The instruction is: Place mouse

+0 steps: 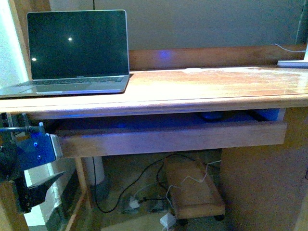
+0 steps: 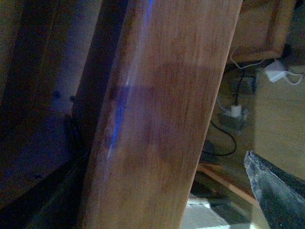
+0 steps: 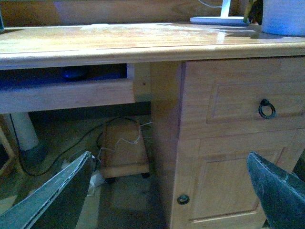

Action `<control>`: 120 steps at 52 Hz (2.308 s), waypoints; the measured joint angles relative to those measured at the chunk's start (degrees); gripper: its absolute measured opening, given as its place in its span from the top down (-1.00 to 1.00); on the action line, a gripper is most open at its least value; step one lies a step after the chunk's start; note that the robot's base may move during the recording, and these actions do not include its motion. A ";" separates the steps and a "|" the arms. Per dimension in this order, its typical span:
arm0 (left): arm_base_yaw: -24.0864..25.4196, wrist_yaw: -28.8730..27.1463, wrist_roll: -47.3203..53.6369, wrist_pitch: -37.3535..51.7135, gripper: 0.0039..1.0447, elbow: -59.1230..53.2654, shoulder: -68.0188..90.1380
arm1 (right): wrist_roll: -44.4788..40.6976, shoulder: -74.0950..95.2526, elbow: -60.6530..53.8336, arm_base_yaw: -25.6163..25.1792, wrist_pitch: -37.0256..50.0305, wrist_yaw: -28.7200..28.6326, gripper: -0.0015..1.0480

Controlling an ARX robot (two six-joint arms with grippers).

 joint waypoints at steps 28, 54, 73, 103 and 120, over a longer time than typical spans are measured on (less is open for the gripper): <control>-5.66 12.50 -45.94 -24.09 -0.86 -28.17 -41.53 | 0.00 0.00 0.00 0.00 0.00 0.02 -0.86; -13.09 -36.87 -77.42 -8.55 -0.19 -41.83 -71.84 | 1.14 3.78 1.31 2.25 -2.12 3.34 -0.86; -7.04 -30.27 -76.67 -11.61 0.96 -48.00 -81.55 | 6.10 49.37 25.00 12.24 22.51 0.76 -0.86; -4.33 -28.96 -76.50 -18.88 0.95 -53.48 -94.84 | -5.22 78.29 38.14 27.93 20.09 7.37 -0.86; -4.33 -29.00 -76.48 -26.38 0.95 -53.48 -102.66 | -5.31 86.66 42.40 25.70 15.76 9.88 -0.86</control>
